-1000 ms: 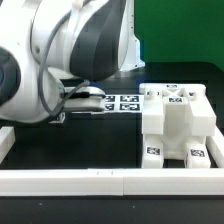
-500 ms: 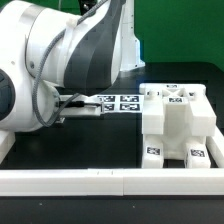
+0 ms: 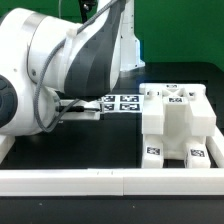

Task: Assemble chair

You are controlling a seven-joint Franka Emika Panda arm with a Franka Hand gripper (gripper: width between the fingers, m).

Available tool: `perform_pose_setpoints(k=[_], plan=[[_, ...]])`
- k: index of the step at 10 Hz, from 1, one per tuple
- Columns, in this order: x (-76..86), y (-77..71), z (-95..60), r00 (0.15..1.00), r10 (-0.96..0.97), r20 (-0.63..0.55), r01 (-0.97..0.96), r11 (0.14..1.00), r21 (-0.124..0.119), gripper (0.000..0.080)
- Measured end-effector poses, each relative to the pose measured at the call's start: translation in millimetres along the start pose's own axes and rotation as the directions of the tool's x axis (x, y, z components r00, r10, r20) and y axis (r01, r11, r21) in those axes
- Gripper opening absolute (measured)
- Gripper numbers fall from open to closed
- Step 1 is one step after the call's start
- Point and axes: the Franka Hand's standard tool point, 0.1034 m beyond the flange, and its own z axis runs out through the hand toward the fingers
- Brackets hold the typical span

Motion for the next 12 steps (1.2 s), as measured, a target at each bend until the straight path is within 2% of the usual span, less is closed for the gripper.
perform_pose_setpoints(k=[3,4,5,9,10,11,12], plan=[[0.4,0.9,1.5,1.0,0.001,-0.002,-0.001,1.0,0.001,0.0644],[0.4,1.1,1.6,1.0,0.001,-0.002,-0.001,1.0,0.001,0.0485],[0.3,1.3,1.5,1.0,0.001,-0.002,-0.001,1.0,0.002,0.0283],[1.2,2.0,-2.8,1.0,0.0,-0.026,0.0,1.0,-0.002,0.0281],[-10.9,-2.2,-13.1,1.0,-0.004,-0.013,0.004,1.0,0.011,0.0281],[-22.4,-6.5,-30.2,1.0,-0.01,-0.014,0.01,1.0,0.018,0.0281],[-28.0,-11.2,-52.4,0.996,-0.022,-0.088,0.022,1.0,0.003,0.0281]])
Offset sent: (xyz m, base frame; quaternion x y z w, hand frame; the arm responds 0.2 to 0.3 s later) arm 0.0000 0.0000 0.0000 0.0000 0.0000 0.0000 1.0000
